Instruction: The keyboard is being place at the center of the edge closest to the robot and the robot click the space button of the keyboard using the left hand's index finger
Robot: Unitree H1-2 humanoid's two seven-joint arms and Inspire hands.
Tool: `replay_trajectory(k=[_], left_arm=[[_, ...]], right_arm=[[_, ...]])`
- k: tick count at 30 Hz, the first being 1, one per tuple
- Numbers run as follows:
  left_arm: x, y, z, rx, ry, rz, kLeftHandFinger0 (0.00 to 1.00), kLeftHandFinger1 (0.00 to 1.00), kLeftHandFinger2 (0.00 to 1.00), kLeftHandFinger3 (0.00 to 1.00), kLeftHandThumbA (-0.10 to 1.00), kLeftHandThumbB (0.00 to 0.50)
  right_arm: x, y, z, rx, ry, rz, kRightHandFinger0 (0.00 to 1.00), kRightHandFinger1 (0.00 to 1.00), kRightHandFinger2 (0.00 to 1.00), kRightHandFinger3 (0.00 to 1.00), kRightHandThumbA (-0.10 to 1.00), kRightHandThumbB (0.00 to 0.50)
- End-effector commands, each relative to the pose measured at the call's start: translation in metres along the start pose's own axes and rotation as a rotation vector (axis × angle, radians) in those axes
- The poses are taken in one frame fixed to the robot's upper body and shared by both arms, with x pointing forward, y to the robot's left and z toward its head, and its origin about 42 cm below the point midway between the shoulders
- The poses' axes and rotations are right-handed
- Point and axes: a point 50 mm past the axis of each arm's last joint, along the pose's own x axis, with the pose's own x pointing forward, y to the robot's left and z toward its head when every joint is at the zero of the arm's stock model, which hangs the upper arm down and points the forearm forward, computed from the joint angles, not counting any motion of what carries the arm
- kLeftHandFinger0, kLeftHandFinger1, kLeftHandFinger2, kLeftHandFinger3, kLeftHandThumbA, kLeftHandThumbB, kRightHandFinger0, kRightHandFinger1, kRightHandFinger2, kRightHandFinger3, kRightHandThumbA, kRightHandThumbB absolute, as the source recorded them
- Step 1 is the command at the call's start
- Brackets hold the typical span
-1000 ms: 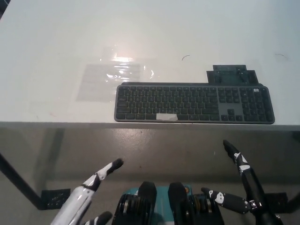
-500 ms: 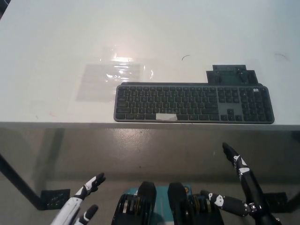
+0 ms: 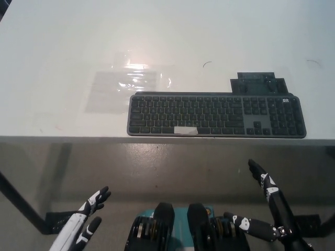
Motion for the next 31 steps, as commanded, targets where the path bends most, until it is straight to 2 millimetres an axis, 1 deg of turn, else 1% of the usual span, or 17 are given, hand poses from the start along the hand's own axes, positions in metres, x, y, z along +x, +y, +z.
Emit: replay_trajectory(k=[1, 5, 8, 10, 11, 13, 17, 18, 23, 28, 31], left_arm=[[0.0054, 0.0032, 0.0058, -0.015, -0.035, 0.009, 1.00, 1.00, 1.00, 1.00, 1.00, 0.343], [0.0054, 0.0031, 0.0071, -0.009, -0.037, 0.008, 1.00, 1.00, 1.00, 1.00, 1.00, 0.342], [0.0065, 0.0037, 0.0079, -0.004, -0.035, 0.004, 1.00, 1.00, 1.00, 1.00, 1.00, 0.343], [0.0065, 0.0031, 0.0067, -0.033, -0.035, 0.013, 1.00, 1.00, 1.00, 1.00, 1.00, 0.346], [0.0065, 0.0036, 0.0075, -0.012, -0.031, 0.008, 1.00, 1.00, 1.00, 1.00, 1.00, 0.345], [0.0072, 0.0034, 0.0083, -0.004, -0.027, 0.005, 1.00, 1.00, 1.00, 1.00, 1.00, 0.359], [0.0075, 0.0036, 0.0082, -0.003, -0.023, 0.008, 1.00, 1.00, 1.00, 1.00, 1.00, 0.370], [0.0074, 0.0036, 0.0084, -0.001, -0.021, 0.007, 1.00, 1.00, 1.00, 1.00, 1.00, 0.372], [0.0080, 0.0037, 0.0087, 0.008, -0.028, 0.005, 1.00, 1.00, 1.00, 1.00, 1.00, 0.357], [0.0097, 0.0041, 0.0098, 0.010, -0.022, 0.003, 1.00, 1.00, 1.00, 1.00, 1.00, 0.380], [0.0096, 0.0044, 0.0104, 0.016, -0.018, 0.002, 1.00, 1.00, 1.00, 1.00, 1.00, 0.384]], right_arm=[[0.0078, 0.0011, 0.0122, 0.007, -0.090, -0.003, 1.00, 1.00, 1.00, 1.00, 1.00, 0.427], [0.0074, 0.0006, 0.0127, -0.004, -0.086, -0.002, 1.00, 1.00, 1.00, 1.00, 1.00, 0.435], [0.0080, 0.0001, 0.0135, -0.003, -0.089, -0.002, 1.00, 1.00, 1.00, 1.00, 1.00, 0.429], [0.0087, 0.0004, 0.0137, -0.006, -0.089, -0.003, 1.00, 1.00, 1.00, 1.00, 1.00, 0.428], [0.0091, 0.0003, 0.0137, -0.010, -0.089, -0.001, 1.00, 1.00, 1.00, 1.00, 1.00, 0.434], [0.0090, -0.0004, 0.0138, -0.011, -0.082, 0.000, 1.00, 1.00, 1.00, 1.00, 1.00, 0.437], [0.0094, -0.0005, 0.0139, -0.016, -0.092, 0.001, 1.00, 1.00, 1.00, 1.00, 1.00, 0.416], [0.0094, -0.0003, 0.0140, -0.015, -0.091, -0.001, 1.00, 1.00, 1.00, 1.00, 1.00, 0.420], [0.0102, -0.0004, 0.0145, -0.012, -0.088, 0.002, 1.00, 1.00, 1.00, 1.00, 1.00, 0.421], [0.0113, -0.0009, 0.0147, -0.015, -0.087, 0.001, 1.00, 1.00, 1.00, 1.00, 1.00, 0.421], [0.0115, -0.0011, 0.0145, -0.020, -0.088, 0.002, 1.00, 1.00, 1.00, 1.00, 1.00, 0.423]])
